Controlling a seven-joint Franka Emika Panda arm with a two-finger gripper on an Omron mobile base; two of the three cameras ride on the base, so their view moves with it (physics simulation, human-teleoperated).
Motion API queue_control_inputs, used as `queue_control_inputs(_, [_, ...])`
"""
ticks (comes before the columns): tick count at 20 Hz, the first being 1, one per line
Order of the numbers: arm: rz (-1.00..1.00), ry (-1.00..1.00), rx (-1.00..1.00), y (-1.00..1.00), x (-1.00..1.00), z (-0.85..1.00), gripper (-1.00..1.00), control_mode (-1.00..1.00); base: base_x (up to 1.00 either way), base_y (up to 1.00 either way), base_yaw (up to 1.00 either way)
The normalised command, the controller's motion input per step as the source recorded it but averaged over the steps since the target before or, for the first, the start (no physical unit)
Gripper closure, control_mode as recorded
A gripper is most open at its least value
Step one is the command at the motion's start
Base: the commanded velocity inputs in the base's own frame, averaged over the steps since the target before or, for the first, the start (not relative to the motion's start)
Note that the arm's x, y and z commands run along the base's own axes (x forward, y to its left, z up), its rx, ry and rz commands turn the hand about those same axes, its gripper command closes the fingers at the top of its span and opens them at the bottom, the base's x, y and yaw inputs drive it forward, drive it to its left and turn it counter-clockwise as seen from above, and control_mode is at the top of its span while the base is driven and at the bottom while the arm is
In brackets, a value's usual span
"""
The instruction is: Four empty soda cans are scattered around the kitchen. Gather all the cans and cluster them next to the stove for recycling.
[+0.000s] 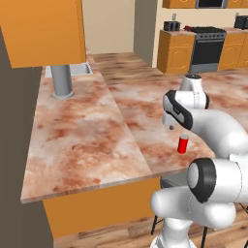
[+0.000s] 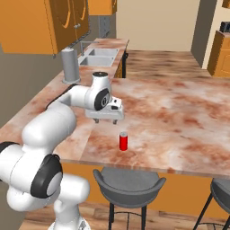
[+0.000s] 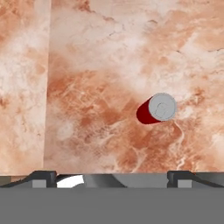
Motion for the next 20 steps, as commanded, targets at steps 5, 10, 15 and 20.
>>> queue_control_inputs(5, [0.00, -0.07, 0.00, -0.25, 0.04, -0.14, -1.00, -1.00, 0.00, 0.00, 0.00])
queue_control_inputs(10, [0.00, -0.06, 0.00, -0.26, 0.09, -0.12, -1.00, -1.00, 0.00, 0.00, 0.00])
queue_control_inputs(15, [0.00, -0.04, 0.00, -0.19, 0.20, -0.09, -1.00, -1.00, 0.00, 0.00, 0.00])
queue_control_inputs(20, [0.00, -0.02, 0.00, -0.14, 0.23, -0.05, -1.00, -1.00, 0.00, 0.00, 0.00])
